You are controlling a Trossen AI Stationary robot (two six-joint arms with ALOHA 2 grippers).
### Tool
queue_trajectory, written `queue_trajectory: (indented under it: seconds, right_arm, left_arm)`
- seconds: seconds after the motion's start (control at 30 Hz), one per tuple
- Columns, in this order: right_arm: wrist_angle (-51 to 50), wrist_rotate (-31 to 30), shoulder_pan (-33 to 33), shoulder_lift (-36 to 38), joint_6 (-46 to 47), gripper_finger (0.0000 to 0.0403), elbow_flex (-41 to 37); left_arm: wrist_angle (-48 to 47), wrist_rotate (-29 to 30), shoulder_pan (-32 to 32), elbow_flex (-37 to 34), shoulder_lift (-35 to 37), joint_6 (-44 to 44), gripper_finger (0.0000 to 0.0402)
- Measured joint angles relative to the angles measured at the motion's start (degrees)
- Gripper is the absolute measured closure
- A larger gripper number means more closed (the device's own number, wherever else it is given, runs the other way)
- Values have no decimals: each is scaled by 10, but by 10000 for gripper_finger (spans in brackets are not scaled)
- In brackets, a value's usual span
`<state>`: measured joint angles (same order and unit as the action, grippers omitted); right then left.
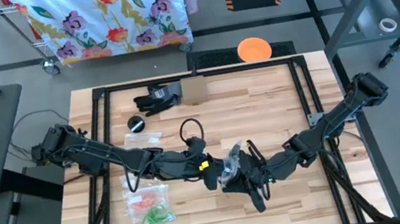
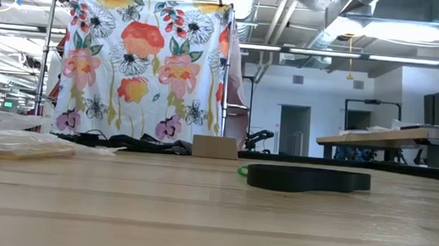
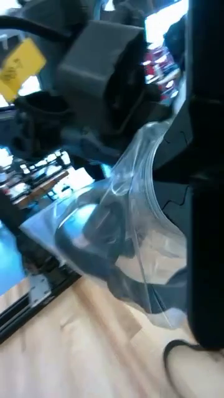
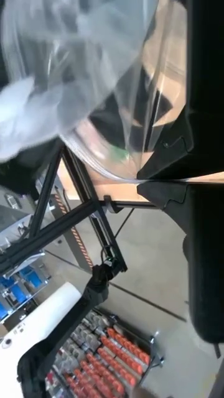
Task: Sort rubber bands
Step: Put the black rubber band into the transparent zip bag
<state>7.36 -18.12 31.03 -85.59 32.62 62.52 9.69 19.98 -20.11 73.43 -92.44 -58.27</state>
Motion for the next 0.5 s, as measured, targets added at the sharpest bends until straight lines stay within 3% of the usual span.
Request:
queue_trajectory:
  seconds: [0.27,0.4,0.5]
  right_arm:
    - [-24,-11,-4,3,-55,403,0]
    - [-38,-39,-3,21,-74,403,0]
    - [-41,-54,-3,44,-83,403,0]
  left_arm:
    - [-14,73,0,0,0,50,312]
    - [1,12,2,0,0,-10,264]
    - [33,-1,-3,0,0,11,253]
